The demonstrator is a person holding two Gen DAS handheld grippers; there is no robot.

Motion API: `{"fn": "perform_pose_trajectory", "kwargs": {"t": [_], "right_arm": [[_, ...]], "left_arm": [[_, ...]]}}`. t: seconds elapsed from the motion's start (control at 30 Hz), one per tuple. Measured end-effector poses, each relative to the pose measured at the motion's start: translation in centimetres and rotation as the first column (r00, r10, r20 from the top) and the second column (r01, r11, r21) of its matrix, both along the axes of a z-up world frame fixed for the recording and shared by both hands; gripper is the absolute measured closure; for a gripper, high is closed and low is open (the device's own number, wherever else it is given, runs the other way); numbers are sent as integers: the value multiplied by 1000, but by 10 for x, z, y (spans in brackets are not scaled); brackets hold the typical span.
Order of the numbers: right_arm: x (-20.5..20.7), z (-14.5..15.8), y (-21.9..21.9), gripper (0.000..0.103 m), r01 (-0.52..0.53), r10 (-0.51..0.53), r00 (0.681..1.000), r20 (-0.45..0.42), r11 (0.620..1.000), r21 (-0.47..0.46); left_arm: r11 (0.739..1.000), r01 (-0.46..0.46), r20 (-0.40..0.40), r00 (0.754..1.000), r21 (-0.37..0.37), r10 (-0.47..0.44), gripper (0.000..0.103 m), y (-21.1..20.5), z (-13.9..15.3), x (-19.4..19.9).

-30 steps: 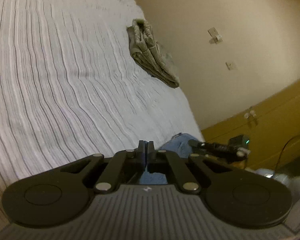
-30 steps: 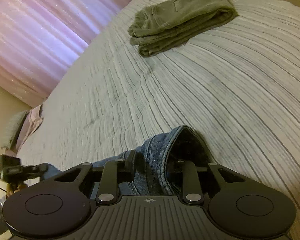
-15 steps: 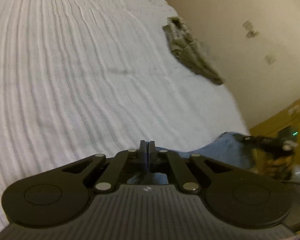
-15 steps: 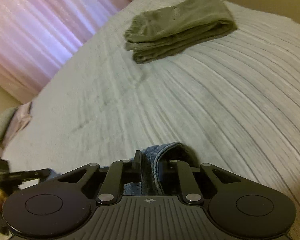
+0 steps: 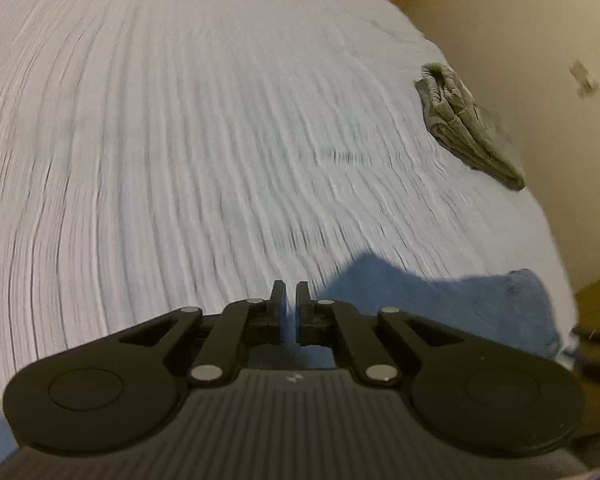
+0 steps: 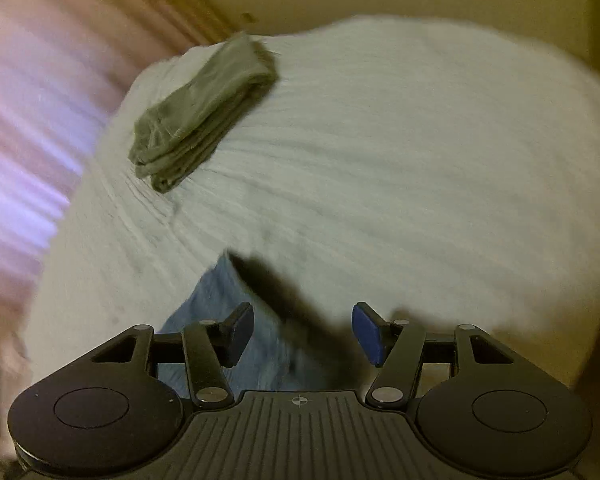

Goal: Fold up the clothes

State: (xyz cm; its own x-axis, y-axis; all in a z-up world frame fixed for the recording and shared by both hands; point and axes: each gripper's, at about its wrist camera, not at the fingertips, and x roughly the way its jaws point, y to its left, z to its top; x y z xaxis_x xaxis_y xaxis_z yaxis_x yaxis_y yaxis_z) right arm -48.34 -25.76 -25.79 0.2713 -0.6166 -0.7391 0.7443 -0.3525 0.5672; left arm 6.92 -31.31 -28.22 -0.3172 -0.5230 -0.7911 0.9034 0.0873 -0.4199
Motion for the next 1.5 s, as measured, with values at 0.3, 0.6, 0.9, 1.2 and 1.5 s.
{"fn": "perform_pose_trajectory", "kwargs": {"t": [0.3, 0.6, 0.9, 1.2, 1.5], "right_arm": [[28, -27, -3, 71, 50, -6, 961, -277, 987, 151], [130, 31, 21, 57, -261, 266, 850, -455, 962, 75], [203, 6, 44, 40, -456, 542, 744, -391, 840, 295], [246, 81, 55, 15, -585, 636, 684, -356, 771, 252], [276, 117, 87, 4, -647, 690, 619, -375, 719, 253]], "left_arm": [[992, -50, 105, 994, 115, 38, 100, 88, -6, 7], [981, -141, 230, 967, 135, 107, 99, 167, 0, 27], [932, -303, 280, 929, 200, 242, 83, 216, 22, 45], [892, -429, 393, 851, 141, 348, 70, 257, 100, 62], [882, -457, 487, 800, 116, 351, 62, 288, 139, 50]]}}
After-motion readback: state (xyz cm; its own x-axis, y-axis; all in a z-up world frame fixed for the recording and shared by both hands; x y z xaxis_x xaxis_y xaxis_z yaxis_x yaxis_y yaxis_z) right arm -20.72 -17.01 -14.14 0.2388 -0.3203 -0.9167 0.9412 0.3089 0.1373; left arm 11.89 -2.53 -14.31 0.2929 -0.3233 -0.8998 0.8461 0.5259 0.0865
